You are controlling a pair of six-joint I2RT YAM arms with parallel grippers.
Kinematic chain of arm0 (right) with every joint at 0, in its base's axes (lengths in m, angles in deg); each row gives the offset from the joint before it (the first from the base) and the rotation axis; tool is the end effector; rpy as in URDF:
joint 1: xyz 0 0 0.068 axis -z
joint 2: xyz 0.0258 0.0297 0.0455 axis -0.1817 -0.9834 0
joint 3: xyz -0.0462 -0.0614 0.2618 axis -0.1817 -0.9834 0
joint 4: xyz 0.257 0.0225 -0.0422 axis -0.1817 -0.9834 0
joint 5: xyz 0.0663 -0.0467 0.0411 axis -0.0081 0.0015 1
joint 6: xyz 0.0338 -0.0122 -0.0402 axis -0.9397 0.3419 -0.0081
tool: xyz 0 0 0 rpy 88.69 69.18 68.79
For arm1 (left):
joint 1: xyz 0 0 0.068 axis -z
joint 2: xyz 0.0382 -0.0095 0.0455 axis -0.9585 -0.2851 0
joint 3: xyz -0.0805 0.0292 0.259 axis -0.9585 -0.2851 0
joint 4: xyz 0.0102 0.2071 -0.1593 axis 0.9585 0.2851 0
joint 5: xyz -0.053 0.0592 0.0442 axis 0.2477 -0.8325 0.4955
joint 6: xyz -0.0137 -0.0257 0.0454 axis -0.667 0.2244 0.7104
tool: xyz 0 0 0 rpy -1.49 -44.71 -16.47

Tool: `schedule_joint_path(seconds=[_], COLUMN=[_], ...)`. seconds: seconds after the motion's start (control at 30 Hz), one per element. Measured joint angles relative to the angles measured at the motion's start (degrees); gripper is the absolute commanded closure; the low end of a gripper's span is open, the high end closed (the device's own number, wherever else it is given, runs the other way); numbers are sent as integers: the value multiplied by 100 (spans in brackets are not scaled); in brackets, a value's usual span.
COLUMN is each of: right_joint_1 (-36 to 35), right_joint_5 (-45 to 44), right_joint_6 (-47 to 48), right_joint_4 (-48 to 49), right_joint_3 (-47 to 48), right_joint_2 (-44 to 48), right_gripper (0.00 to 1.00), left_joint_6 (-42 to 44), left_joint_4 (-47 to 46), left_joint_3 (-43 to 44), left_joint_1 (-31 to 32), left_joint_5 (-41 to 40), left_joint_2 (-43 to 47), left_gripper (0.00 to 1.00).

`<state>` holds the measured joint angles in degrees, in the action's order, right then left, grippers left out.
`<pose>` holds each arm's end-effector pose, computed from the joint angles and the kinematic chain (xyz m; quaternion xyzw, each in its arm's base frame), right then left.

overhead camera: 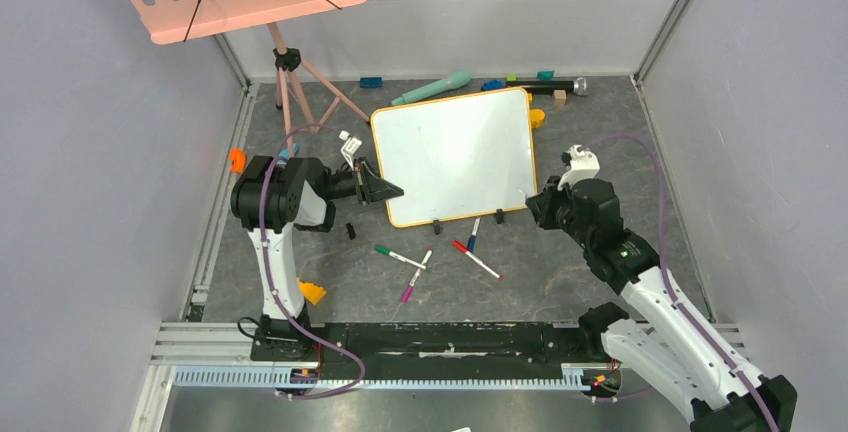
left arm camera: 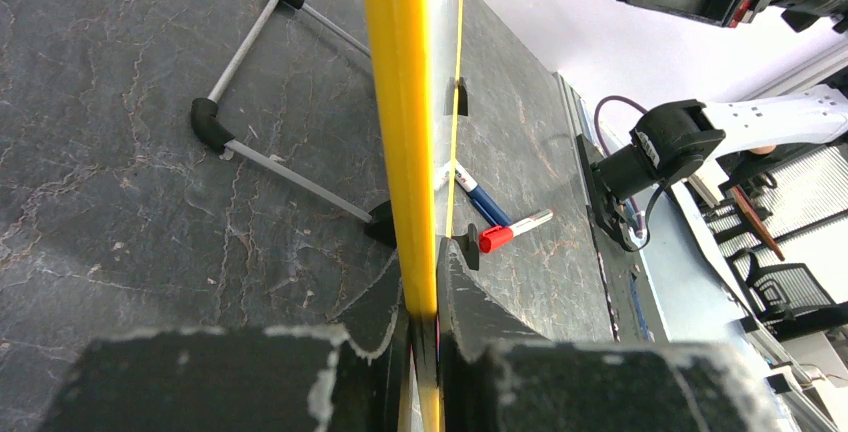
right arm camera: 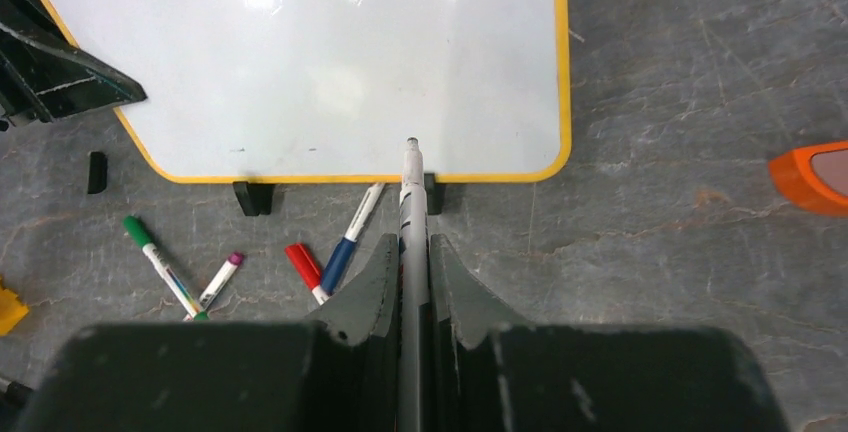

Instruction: Write a sentence on the whiteboard

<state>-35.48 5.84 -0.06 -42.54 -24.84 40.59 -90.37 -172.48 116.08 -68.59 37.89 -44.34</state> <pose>0.1573 0.0710 0.2683 -0.0143 0.8491 0.1801 0.4963 0.3347 -0.0626 0.1045 0.2281 0.6618 -0.6114 0.3691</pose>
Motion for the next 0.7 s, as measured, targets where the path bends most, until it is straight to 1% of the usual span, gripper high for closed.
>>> schedule_joint_path(seconds=[0.2, 0.5, 0.7], right_joint_1=[0, 0, -168], right_joint_5=[-120, -105, -122], right_joint_6=[114, 195, 251], right_joint_4=[-63, 22, 105], right_joint_3=[243, 289, 837], right_joint_2=[-293, -302, -883], right_gripper=[100, 100, 100], left_joint_6=[0, 0, 0], left_joint_4=[0, 0, 0], left_joint_3=[0, 0, 0], left_joint_1=[0, 0, 0], left_joint_5=[0, 0, 0], left_joint_2=[0, 0, 0], left_gripper=[98, 98, 98])
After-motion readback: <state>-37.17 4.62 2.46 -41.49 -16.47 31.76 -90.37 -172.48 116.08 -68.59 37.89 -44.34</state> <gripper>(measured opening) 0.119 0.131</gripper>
